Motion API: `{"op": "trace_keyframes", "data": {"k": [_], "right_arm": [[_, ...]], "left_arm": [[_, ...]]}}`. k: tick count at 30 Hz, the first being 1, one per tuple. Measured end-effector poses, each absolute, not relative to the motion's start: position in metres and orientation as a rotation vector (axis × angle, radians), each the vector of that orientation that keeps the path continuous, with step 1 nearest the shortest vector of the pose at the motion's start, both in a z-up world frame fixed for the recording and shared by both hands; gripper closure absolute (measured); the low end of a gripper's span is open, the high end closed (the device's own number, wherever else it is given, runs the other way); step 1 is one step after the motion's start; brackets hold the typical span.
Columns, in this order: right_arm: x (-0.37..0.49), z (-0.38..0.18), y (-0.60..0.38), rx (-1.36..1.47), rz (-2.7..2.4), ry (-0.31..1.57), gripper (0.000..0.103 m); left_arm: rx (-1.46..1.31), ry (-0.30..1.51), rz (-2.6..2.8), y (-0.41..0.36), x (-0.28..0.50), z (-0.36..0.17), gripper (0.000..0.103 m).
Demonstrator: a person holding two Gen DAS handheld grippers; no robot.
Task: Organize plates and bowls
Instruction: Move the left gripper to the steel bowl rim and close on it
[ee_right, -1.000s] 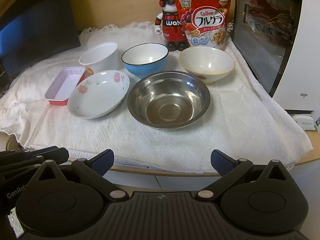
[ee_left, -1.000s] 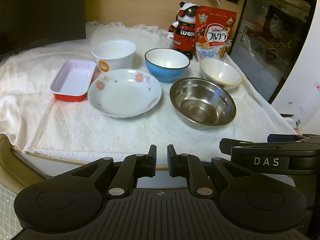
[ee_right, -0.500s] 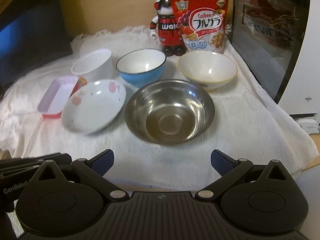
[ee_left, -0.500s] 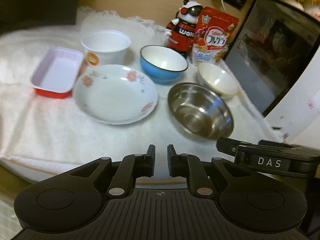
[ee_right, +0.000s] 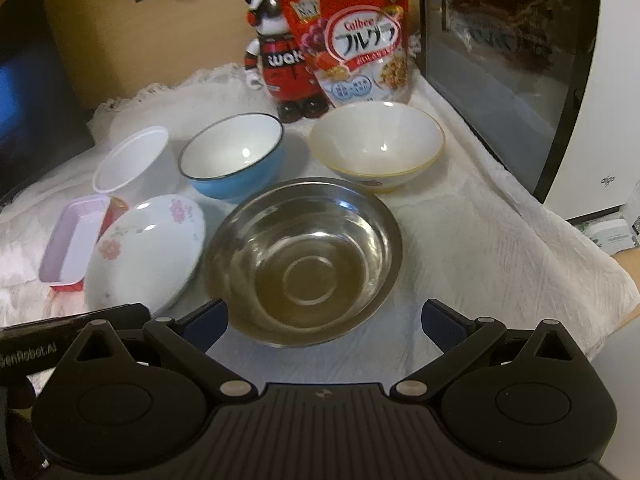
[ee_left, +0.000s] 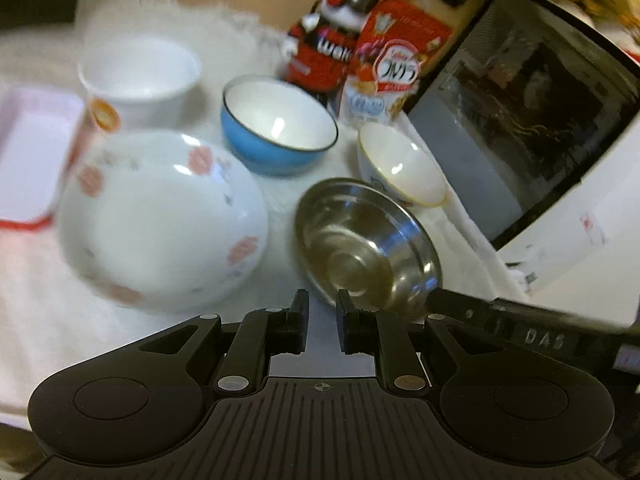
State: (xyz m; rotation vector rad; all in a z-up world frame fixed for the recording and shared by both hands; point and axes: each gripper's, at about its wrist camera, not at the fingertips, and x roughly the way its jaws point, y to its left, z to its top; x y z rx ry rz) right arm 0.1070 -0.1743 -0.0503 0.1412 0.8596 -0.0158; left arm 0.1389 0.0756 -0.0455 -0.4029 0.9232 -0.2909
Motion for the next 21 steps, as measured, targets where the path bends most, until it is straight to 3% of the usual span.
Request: {"op": "trace_keyframes", "data": {"k": [21], "right_arm": [[0.23,-0.125,-0.237,0.234,0.329,1.066,0.0]], "left_arm": [[-0.353,1.022,0.006,0.034,0.205,-0.07,0.086]]}}
